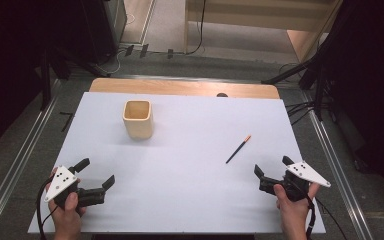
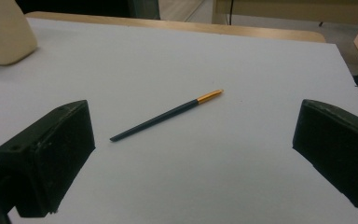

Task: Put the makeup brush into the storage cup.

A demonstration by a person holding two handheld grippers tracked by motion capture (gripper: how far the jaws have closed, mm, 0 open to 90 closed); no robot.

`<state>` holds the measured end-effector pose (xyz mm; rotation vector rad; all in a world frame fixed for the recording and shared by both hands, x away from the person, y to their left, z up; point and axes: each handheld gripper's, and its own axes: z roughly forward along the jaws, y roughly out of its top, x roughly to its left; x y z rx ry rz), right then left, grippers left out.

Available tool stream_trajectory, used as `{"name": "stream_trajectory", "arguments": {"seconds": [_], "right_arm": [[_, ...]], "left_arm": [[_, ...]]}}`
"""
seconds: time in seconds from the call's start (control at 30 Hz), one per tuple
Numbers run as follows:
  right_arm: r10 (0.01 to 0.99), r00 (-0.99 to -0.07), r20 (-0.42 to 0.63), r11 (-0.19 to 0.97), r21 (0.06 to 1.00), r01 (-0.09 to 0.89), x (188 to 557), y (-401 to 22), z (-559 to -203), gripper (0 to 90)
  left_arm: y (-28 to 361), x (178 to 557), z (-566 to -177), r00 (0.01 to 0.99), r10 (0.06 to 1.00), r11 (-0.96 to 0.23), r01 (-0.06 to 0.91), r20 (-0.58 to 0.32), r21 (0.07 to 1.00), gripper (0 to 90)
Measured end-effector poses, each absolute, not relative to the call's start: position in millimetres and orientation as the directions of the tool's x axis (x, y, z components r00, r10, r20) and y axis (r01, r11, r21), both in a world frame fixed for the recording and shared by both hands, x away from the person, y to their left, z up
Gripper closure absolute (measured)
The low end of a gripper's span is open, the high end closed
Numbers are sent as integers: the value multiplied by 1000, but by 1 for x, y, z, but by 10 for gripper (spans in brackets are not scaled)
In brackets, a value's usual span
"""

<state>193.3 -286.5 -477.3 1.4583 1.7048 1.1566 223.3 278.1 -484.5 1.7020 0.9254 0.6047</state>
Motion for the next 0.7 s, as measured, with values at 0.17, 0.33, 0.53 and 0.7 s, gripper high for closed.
{"name": "stream_trajectory", "arguments": {"seconds": [0.17,0.33,0.53,0.7], "right_arm": [[975,-202,89,17,883,470,202,-285,-474,0],[974,-210,79,36,871,490,211,-281,-468,0],[973,-224,57,64,865,497,225,-275,-460,0],[972,-228,53,74,855,514,240,-268,-456,0]], "left_arm": [[280,223,-484,571,820,-145,282,-45,948,0],[280,222,-483,574,818,-150,277,-38,949,0],[284,221,-481,572,819,-138,279,-49,950,0],[286,221,-481,570,820,-136,276,-49,951,0]]}}
